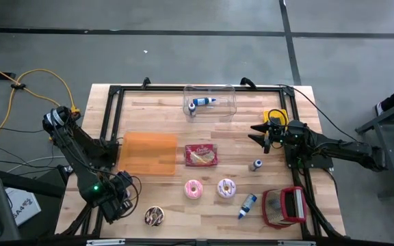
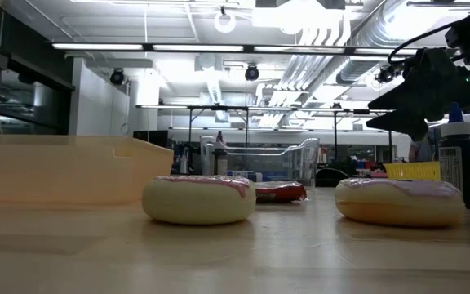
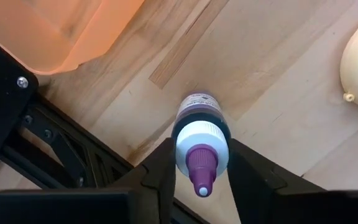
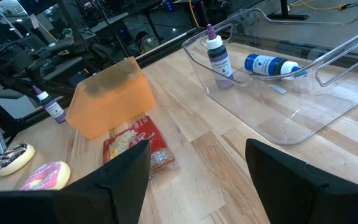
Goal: Pick & Place Food Item
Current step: Put the violet food coloring bottle into the transparent bin
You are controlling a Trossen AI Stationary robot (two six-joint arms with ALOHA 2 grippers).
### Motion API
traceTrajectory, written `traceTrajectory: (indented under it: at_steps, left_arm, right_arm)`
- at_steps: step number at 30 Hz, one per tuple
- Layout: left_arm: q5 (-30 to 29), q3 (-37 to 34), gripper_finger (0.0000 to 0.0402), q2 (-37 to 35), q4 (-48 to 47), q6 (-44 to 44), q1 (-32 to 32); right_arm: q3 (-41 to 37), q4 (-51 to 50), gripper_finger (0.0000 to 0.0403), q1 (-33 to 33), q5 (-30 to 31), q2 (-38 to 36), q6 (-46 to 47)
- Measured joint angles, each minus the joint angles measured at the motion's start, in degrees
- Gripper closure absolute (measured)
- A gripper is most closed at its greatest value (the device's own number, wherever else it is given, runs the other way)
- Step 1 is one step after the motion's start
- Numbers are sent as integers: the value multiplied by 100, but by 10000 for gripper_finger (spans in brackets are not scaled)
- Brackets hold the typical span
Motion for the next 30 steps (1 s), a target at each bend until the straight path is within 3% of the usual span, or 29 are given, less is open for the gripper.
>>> traceTrajectory:
  at_steps: [13, 23, 30]
  left_arm:
    - [-71, 0, 288, -375, -2, 91, 137]
    - [-140, 0, 289, -1484, -4, 1494, 1255]
    - [80, 0, 289, -2014, -37, 1998, 1823]
  right_arm:
    - [0, 0, 152, -1, 0, 0, -1]
    - [0, 0, 152, 0, 1, 0, -2]
    - [0, 0, 152, 0, 0, 0, -1]
